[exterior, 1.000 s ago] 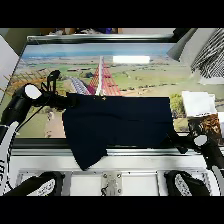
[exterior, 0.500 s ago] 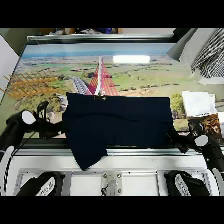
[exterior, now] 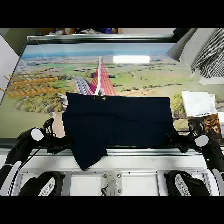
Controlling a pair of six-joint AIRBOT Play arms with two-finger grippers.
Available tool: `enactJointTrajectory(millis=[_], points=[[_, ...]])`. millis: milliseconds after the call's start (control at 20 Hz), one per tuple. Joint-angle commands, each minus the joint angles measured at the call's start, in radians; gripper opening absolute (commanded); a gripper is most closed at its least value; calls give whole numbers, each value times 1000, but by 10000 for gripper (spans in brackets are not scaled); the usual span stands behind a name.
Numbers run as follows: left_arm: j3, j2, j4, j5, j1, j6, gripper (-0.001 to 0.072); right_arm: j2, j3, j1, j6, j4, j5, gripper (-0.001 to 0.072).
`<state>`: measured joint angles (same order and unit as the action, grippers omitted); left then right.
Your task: Fold the clothes and pants, and hang the long-sleeved shirts on hangers.
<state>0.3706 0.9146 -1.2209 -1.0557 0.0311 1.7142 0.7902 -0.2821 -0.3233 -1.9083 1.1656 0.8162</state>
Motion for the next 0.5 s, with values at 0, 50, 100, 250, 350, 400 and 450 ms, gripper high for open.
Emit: enactJointTrajectory(millis=[0, 50, 100, 250, 350, 400, 450], points=[[-12, 39, 18, 46, -97, 32, 544, -1, -1, 1, 0, -1, 0, 8], [-11, 66, 19, 48, -118, 38, 545, -1, -1, 1, 0, -1, 1, 9], [-11, 95, 21, 55, -137, 42, 544, -2, -1, 1, 0, -1, 1, 9], [-11, 134, 82, 80, -180, 47, 544, -4, -1, 1, 0, -1, 1, 8], [-11, 118, 94, 98, -214, 48, 542, -5, -2, 1, 0, -1, 1, 9], [-11, 100, 91, 98, -223, 49, 441, -5, -4, 1, 0, 0, 5, 9], [-11, 74, 87, 94, -224, 48, 135, -5, -10, 1, 0, 0, 9, 9]])
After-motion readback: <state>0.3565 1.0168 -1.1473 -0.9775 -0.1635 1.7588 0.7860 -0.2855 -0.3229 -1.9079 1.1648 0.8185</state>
